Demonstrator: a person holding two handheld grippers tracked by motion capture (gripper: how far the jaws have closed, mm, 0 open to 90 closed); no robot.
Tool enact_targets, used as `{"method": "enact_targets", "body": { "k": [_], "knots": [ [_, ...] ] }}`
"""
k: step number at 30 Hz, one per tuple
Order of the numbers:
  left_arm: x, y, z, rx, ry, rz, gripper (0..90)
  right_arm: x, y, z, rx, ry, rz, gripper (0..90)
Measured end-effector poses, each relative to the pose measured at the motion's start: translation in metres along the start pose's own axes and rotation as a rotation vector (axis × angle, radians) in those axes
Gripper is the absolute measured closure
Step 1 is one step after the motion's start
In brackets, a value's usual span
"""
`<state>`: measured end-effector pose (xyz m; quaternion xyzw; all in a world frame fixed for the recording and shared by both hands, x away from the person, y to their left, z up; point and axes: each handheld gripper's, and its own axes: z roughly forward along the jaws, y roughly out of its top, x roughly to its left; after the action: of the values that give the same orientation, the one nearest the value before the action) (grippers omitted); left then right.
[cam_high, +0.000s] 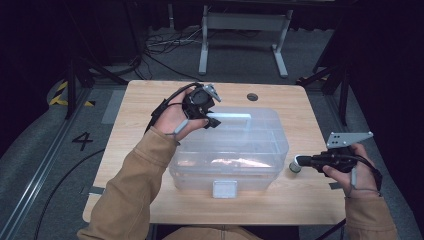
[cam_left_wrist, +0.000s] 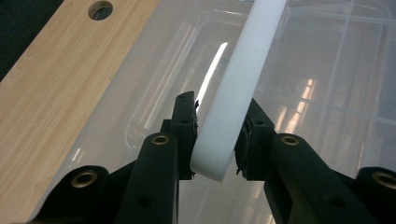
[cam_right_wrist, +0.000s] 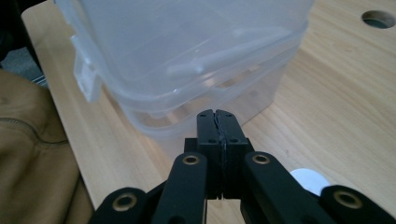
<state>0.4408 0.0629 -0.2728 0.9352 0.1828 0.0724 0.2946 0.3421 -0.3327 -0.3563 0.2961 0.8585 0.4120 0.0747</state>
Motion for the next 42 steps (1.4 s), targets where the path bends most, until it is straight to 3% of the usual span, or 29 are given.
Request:
{"method": "enact_targets", "body": {
  "k": [8,14,19,25,30,34,37,39,42],
  "knots": [
    [0.011,0.007,-0.003,0.016,-0.025,-0.020,72.0,0.011,-0.001,0.010,-0.002,0.010,-0.028,90.0],
    [0.013,0.008,-0.003,0.017,-0.037,-0.027,72.0,0.014,-0.001,0.024,0.016,0.060,-0.058,90.0],
    [0.012,0.008,-0.004,0.014,-0.036,-0.027,71.9,0.018,0.003,0.028,-0.012,0.090,-0.077,90.0],
    [0.009,0.007,-0.007,0.009,-0.022,-0.007,71.3,0.018,0.004,0.028,-0.019,0.083,-0.073,90.0],
    [0.011,0.005,-0.007,-0.009,-0.036,-0.033,70.5,0.019,0.005,0.028,-0.020,0.079,-0.076,90.0],
    [0.009,0.003,-0.007,-0.038,-0.058,-0.049,60.7,0.019,0.006,0.028,-0.023,0.081,-0.071,90.0],
    [0.008,0.003,-0.010,-0.042,-0.034,-0.050,51.5,0.019,0.006,0.028,-0.025,0.077,-0.072,90.0],
    [0.006,0.002,-0.019,-0.076,-0.021,-0.056,47.9,0.019,0.006,0.028,-0.024,0.077,-0.071,90.0],
    [0.004,0.001,-0.028,-0.094,-0.010,-0.054,47.6,0.019,0.007,0.028,-0.024,0.078,-0.070,90.0]
  ]
}}
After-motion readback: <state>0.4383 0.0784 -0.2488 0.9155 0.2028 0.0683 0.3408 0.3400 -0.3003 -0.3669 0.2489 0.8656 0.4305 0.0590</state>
